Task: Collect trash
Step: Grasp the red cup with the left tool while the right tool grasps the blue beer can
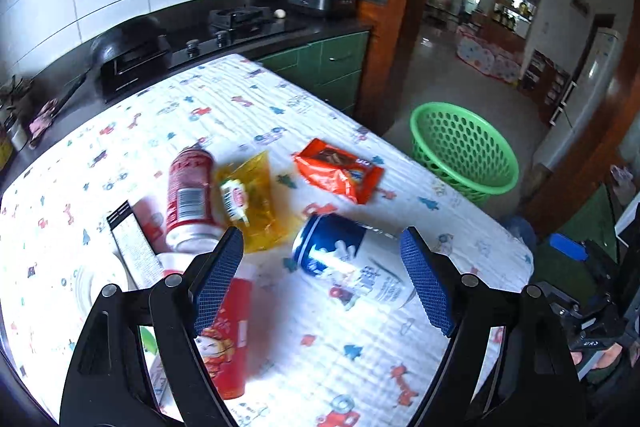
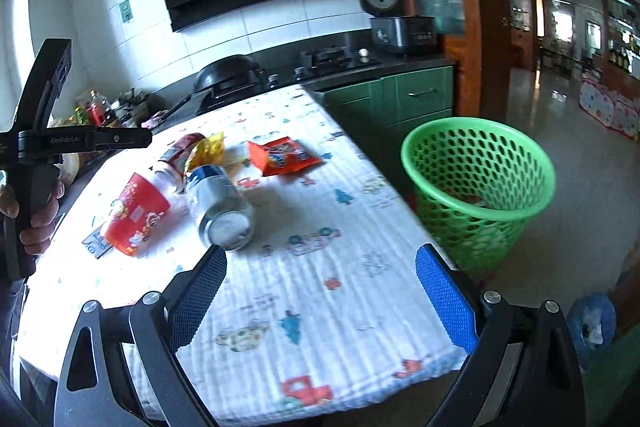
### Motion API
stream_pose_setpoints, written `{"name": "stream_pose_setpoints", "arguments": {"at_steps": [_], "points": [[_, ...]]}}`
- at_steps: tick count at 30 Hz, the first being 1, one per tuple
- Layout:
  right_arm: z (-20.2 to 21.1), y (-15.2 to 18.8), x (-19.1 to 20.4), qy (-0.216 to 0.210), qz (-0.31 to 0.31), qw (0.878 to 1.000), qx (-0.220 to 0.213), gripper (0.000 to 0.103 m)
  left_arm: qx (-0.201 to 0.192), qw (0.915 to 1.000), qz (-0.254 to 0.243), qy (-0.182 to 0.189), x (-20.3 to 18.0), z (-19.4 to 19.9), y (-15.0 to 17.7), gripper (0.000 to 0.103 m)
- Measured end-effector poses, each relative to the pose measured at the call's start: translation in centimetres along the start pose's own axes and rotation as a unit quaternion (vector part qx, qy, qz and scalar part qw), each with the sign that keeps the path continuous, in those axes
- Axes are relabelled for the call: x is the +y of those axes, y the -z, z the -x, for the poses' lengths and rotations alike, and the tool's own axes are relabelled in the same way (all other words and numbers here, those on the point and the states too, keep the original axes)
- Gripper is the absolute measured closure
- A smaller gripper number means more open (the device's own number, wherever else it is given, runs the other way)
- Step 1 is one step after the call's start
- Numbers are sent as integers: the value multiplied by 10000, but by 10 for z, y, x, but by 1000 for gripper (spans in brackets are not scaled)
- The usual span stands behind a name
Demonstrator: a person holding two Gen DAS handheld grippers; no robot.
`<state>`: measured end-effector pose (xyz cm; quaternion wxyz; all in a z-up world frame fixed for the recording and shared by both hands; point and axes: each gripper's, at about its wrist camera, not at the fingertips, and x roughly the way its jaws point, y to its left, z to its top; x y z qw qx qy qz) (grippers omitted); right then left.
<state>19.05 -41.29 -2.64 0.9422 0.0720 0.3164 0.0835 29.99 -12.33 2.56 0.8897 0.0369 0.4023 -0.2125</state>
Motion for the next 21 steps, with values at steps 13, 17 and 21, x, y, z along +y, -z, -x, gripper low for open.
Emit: {"name": "stream_pose_setpoints", "arguments": {"at_steps": [13,17,21], "points": [[-67,-31,69,-728,821,9919,643,11,264,9969,641,-360,80,3,46,22],[-91,-41,85,-842,1155,9857,892,11,287,9968,639,-374,90,3,50,21],[-120,-48,98,-935,1483,9773,1185,11,381,9970,554,-373,93,0,55,21]]}}
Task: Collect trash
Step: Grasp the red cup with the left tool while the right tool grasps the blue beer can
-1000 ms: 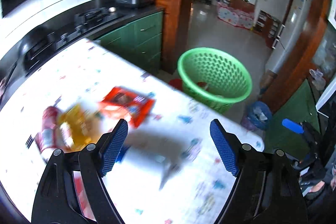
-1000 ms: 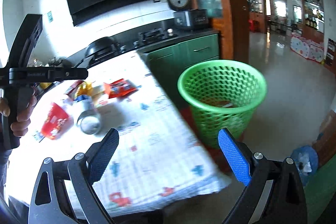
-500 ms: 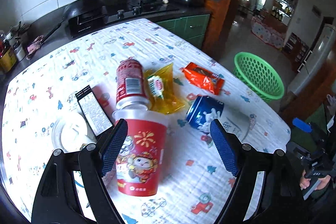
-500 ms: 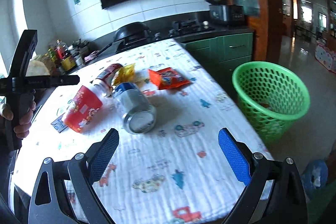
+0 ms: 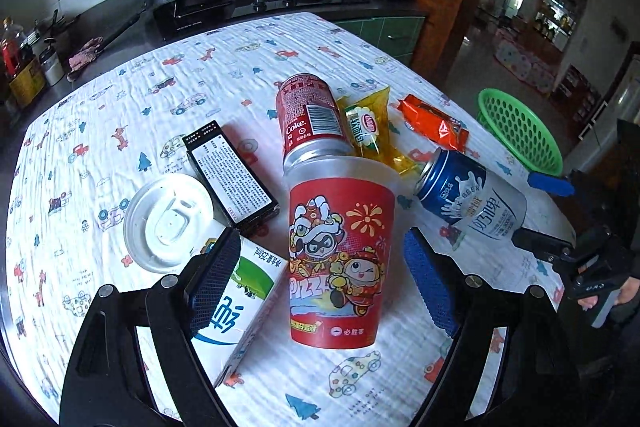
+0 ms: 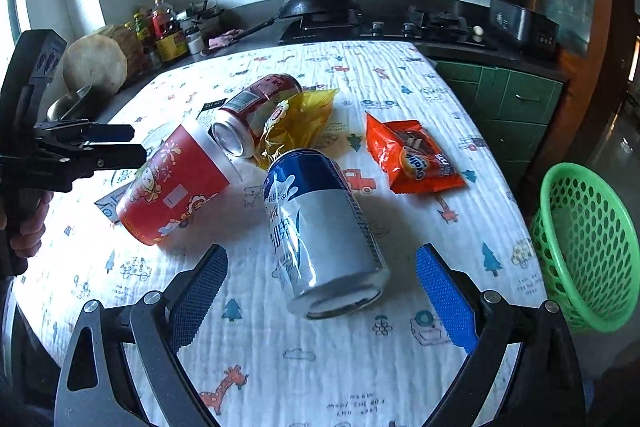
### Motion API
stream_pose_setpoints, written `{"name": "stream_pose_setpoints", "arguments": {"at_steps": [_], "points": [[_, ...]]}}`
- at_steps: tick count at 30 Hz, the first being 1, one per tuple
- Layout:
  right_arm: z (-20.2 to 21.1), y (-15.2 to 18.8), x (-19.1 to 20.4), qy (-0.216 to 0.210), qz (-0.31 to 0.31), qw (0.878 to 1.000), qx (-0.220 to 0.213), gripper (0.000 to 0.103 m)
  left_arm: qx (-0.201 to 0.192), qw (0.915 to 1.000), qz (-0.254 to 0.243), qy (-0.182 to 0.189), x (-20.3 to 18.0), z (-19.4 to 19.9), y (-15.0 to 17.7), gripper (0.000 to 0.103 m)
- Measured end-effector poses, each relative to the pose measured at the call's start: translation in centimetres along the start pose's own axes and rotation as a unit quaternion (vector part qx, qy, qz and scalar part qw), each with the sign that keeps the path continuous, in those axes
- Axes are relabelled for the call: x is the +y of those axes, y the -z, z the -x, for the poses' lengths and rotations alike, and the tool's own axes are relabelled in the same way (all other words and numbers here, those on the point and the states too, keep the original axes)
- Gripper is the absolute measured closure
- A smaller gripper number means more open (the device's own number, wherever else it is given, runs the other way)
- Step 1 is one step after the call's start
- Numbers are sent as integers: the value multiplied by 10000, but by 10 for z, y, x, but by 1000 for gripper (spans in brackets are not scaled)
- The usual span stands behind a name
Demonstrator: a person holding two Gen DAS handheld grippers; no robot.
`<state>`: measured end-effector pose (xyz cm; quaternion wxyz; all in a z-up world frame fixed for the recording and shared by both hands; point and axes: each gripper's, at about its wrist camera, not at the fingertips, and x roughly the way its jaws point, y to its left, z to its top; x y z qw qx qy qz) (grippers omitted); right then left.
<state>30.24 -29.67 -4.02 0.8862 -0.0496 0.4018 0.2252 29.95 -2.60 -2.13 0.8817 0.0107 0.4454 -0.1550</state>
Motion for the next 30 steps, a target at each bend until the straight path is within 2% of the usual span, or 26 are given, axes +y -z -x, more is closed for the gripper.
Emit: {"name": "stream_pose_setpoints", "arguments": {"at_steps": [4,10,12,14,15,20,30], "points": [[-24,-12,3,117,350,9991,225,11,108,9999,-31,52,4,-7,1,20],[-53,-23,1,151,544,9973,479,11,248,9995,-192,59,0,-21,-4,17],[-60,-24,2,160,571,9966,571,14,320,9991,-261,68,-3,-26,-5,17],[-66,-24,1,144,566,9961,659,22,392,9987,-326,55,-6,-32,-6,17],[-68,-23,1,121,557,9959,697,24,420,9985,-345,53,-8,-34,-7,17],[-67,-18,-1,44,476,9962,733,41,556,9976,-414,96,-12,-47,-8,17],[-35,-7,-4,-26,224,9989,417,43,763,9960,-397,222,-20,-62,-7,18]]}}
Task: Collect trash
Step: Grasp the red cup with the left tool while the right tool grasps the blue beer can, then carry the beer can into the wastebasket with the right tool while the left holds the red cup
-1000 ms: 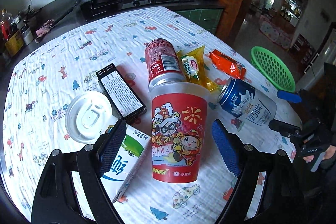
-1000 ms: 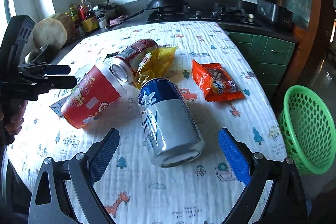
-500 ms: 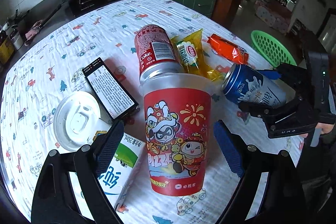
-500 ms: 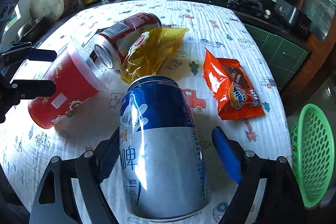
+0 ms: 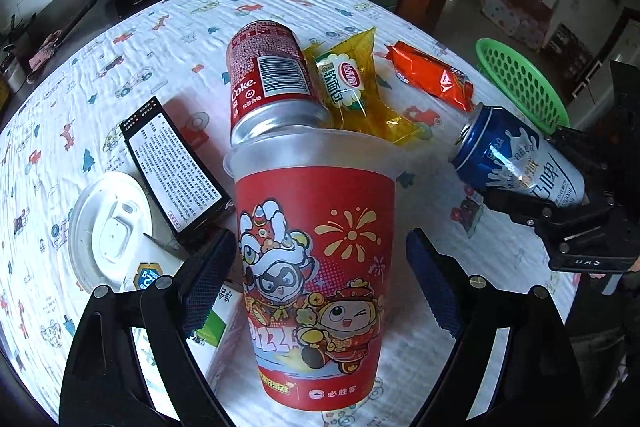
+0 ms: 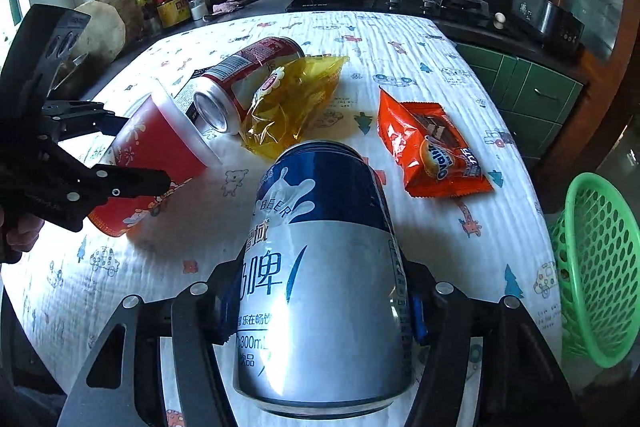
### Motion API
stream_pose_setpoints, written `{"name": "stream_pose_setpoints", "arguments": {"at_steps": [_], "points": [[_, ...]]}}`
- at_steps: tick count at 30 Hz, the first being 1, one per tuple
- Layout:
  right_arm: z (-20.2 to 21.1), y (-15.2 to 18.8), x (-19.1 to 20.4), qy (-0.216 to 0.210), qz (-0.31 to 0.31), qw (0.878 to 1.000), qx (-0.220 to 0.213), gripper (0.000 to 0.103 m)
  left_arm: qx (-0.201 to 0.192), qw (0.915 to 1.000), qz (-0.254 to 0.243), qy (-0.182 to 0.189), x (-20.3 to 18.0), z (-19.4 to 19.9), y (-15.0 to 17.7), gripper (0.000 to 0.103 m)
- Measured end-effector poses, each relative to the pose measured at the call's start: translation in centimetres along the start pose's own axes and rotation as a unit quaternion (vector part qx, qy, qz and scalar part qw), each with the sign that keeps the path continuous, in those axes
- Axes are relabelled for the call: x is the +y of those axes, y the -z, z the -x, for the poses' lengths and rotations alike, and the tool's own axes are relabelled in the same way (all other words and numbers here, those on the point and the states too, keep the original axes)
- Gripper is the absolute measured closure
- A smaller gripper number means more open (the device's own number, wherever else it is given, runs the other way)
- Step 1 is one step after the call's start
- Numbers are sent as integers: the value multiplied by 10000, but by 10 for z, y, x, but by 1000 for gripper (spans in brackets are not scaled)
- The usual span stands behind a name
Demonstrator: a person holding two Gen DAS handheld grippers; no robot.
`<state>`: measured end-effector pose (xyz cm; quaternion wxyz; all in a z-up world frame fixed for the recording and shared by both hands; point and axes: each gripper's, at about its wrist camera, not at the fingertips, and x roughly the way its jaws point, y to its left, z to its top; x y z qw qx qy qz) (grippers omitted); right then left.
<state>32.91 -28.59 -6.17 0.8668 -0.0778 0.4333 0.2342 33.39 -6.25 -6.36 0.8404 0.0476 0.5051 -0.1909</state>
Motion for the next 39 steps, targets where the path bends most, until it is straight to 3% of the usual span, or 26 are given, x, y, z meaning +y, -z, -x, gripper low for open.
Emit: {"name": "stream_pose_setpoints", "arguments": {"at_steps": [4,17,23,29,39], "points": [[16,6,-3,32,-105,9999,-126,43,17,10000,-37,36,-6,-3,1,30],[67,27,-49,378,-666,9958,-505,43,-176,9994,-147,268,-28,21,6,31],[89,38,-103,887,-1086,9882,-609,43,-441,9968,-409,532,-56,42,-7,31],[102,50,-183,1565,-1733,9704,-609,43,-588,9933,-603,797,-87,44,-28,31],[81,66,-277,2186,-2252,9488,-347,43,-535,9878,-902,1153,-136,25,-62,32]]}}
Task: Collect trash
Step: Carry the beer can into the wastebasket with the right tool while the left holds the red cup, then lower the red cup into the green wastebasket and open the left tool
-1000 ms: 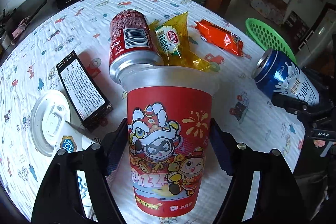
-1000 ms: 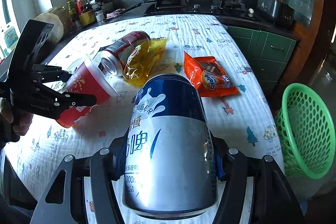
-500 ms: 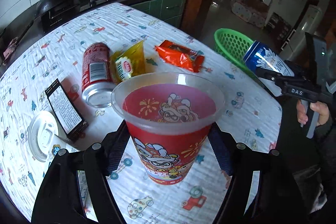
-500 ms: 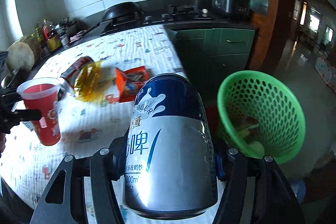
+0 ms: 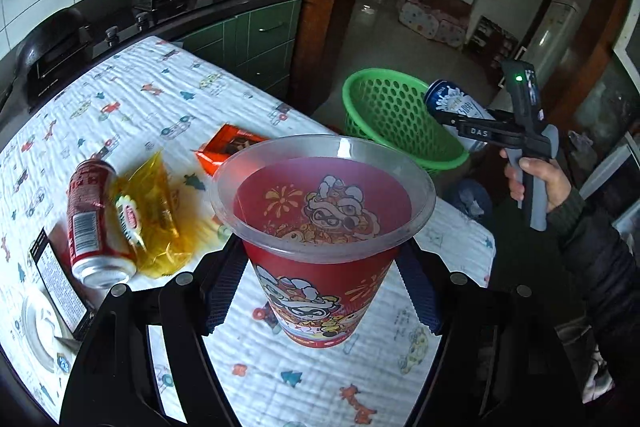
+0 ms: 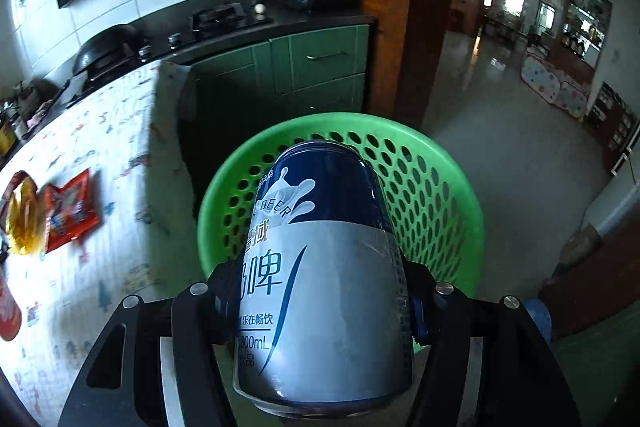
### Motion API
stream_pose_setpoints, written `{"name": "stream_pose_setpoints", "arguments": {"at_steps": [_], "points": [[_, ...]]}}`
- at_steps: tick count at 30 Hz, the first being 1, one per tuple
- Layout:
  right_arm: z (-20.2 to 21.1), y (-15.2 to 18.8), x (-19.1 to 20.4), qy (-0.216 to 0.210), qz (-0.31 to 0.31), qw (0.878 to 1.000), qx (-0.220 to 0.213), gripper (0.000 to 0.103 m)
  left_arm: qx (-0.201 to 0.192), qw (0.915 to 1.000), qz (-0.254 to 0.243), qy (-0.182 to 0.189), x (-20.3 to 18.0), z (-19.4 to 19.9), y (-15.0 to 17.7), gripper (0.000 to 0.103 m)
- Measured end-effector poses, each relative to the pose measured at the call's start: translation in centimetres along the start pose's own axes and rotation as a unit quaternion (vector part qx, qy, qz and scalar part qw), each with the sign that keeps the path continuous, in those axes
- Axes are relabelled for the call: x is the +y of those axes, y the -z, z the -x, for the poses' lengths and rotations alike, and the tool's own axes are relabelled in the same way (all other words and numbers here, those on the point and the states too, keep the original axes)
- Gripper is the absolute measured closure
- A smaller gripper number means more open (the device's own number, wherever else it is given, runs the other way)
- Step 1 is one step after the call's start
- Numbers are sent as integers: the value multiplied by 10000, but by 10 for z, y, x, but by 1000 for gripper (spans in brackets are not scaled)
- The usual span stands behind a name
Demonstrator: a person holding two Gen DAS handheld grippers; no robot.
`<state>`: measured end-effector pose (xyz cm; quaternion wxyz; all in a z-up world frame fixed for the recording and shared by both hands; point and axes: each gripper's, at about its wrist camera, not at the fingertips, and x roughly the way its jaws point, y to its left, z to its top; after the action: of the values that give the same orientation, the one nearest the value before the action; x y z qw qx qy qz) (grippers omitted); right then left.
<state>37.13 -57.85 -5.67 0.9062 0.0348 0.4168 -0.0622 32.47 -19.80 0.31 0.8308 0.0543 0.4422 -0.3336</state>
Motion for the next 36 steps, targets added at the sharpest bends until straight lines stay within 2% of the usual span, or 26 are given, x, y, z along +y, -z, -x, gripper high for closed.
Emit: {"name": "stream_pose_setpoints", "arguments": {"at_steps": [9,18,21,22,28,36], "points": [[-46,-6,-20,223,-114,9994,236,43,3,9995,-254,162,-25,-19,-34,32],[-68,-3,-34,336,-231,9985,374,43,24,9989,-430,211,-42,-32,-53,32],[-69,-3,-36,375,-234,9986,294,37,6,9986,-462,269,-51,-35,-62,32],[-68,-3,-38,393,-231,9986,255,34,-4,9984,-489,274,-55,-37,-65,32],[-48,2,-43,410,-142,9990,88,34,-36,9974,-599,403,-71,-48,-83,32],[9,25,-51,258,-131,9992,-288,29,-8,9957,-709,588,-99,-77,-108,32]]}}
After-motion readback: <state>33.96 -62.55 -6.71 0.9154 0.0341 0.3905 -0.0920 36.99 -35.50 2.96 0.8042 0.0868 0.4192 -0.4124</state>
